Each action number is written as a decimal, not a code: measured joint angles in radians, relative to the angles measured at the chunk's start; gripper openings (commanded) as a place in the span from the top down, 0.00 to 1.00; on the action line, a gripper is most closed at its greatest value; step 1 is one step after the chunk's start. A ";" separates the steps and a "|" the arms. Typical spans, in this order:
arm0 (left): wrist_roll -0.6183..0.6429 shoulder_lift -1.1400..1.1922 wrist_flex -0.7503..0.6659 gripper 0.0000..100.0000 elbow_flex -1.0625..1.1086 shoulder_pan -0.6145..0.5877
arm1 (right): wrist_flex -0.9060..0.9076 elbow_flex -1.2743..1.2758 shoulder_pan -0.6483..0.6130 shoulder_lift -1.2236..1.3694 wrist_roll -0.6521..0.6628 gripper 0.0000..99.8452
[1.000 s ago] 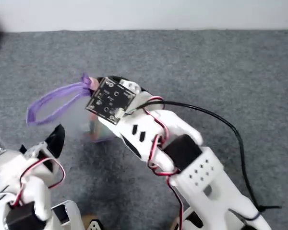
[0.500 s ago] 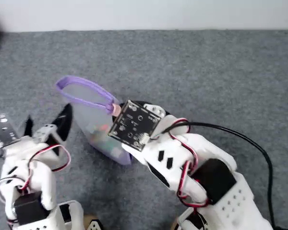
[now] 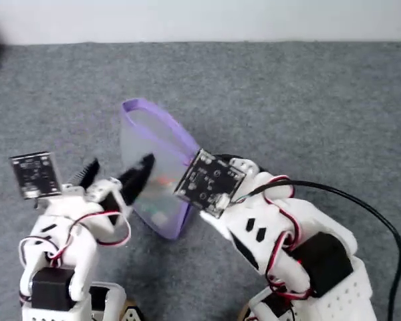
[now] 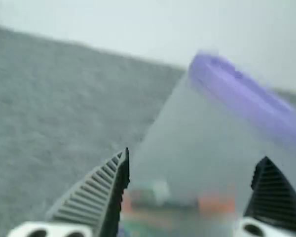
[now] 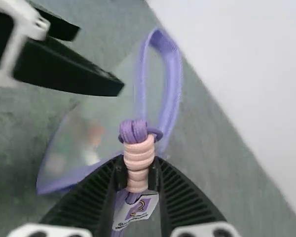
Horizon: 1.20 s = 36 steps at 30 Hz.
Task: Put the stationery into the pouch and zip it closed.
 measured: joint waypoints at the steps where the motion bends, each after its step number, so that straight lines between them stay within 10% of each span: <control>1: 0.002 0.000 0.029 0.62 0.000 0.026 | 0.025 0.000 0.017 0.000 0.000 0.99; 15: 0.130 -0.006 0.307 0.62 -0.064 0.390 | 0.135 -0.002 0.038 0.000 -0.038 0.99; 36: 0.133 0.005 -0.020 0.62 0.239 0.399 | 0.193 -0.063 0.037 -0.005 -0.358 0.99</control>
